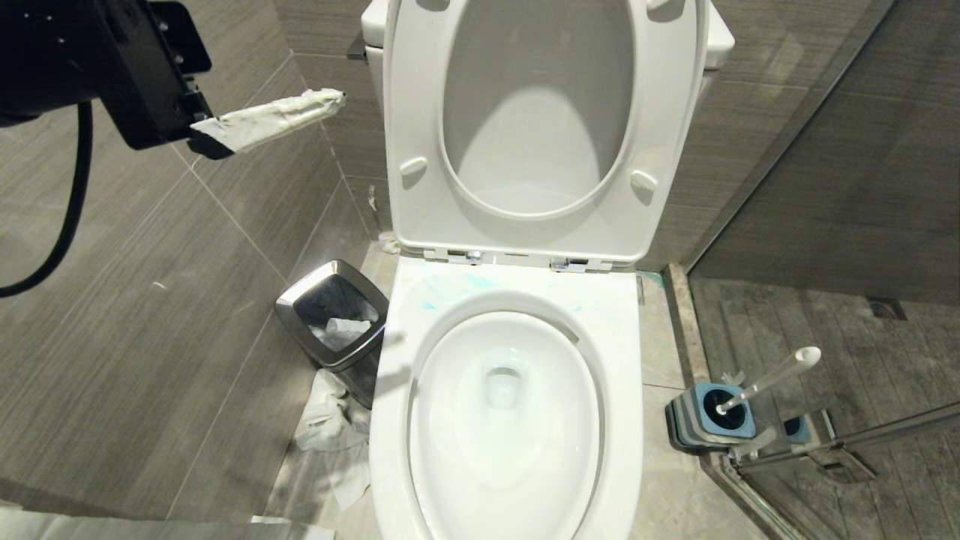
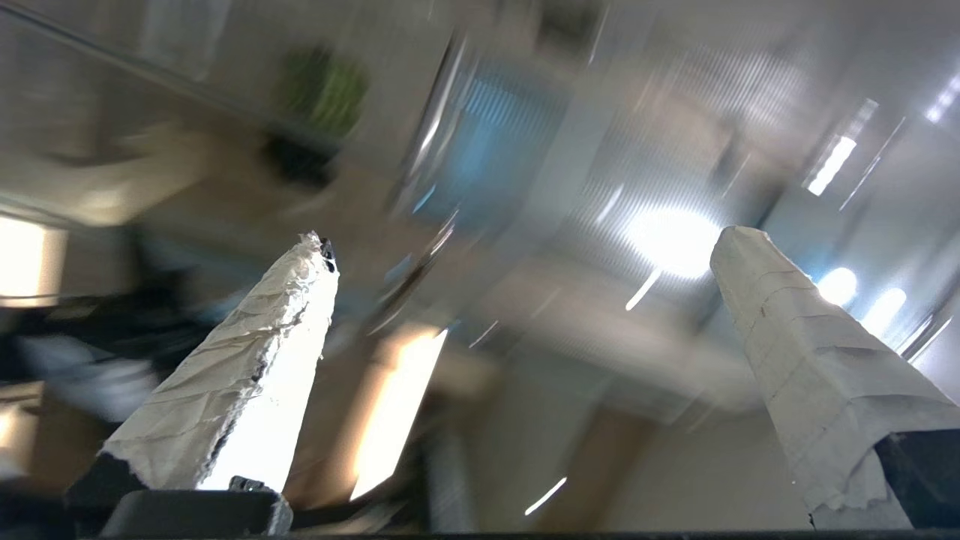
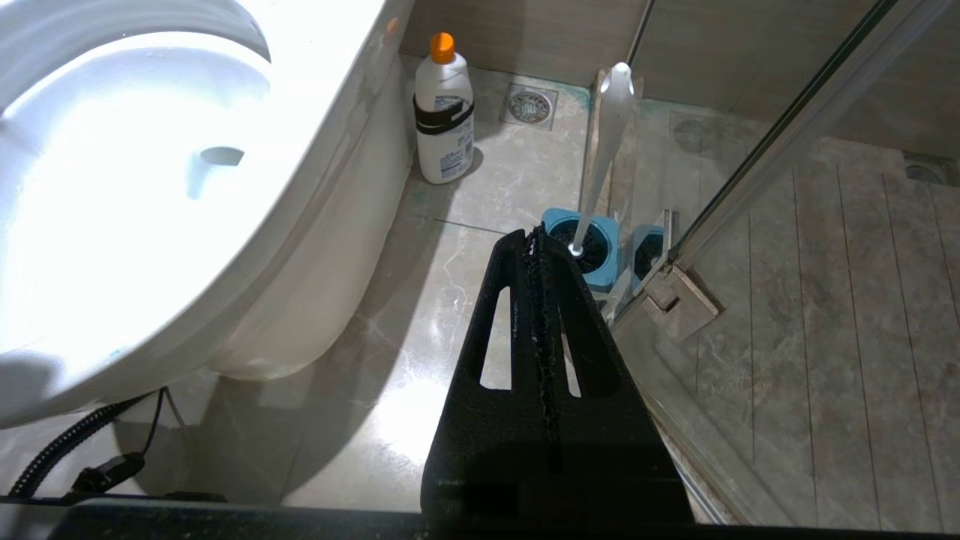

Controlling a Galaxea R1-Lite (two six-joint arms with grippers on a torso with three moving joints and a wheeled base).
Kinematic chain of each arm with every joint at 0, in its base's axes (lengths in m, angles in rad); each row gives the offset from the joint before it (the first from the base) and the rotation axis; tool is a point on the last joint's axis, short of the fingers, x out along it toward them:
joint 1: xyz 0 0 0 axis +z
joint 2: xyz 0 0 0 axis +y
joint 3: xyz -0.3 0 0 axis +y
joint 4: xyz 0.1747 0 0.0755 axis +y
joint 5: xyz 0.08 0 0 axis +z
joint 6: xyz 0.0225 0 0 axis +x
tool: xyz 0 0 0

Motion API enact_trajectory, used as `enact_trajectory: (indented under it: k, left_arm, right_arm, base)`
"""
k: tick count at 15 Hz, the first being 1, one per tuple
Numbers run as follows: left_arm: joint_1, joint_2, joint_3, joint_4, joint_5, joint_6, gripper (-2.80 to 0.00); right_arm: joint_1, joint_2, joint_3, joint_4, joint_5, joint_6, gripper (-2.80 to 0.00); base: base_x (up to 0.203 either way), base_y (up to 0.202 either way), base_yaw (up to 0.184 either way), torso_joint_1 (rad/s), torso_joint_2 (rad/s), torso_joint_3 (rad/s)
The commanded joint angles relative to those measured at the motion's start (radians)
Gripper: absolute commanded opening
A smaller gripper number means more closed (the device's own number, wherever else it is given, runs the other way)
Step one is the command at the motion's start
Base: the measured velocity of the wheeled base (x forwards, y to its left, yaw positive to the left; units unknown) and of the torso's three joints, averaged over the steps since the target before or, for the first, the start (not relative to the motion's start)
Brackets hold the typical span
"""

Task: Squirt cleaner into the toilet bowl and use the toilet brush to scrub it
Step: Pour in the cleaning agent

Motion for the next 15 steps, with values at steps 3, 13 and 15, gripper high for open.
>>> enact_trajectory:
  k: [3,13,15]
  left_arm:
    - [-0.049,0.016,-0.025,0.086,0.134,0.006,0.00]
    - [-0.186,0.007,-0.057,0.619,0.680,1.667,0.00]
    - [-0.190,0.008,-0.089,0.619,0.804,1.734,0.00]
  right_arm:
    - [0.000,-0.001,0.012,0.000,0.000,0.000,-2.80]
    - [0.000,-0.001,0.012,0.000,0.000,0.000,-2.80]
    - [0.002,-0.001,0.012,0.000,0.000,0.000,-2.80]
  base:
    - [0.000,0.000,0.000,0.000,0.00,0.000]
    - [0.000,0.000,0.000,0.000,0.00,0.000]
    - [0.000,0.000,0.000,0.000,0.00,0.000]
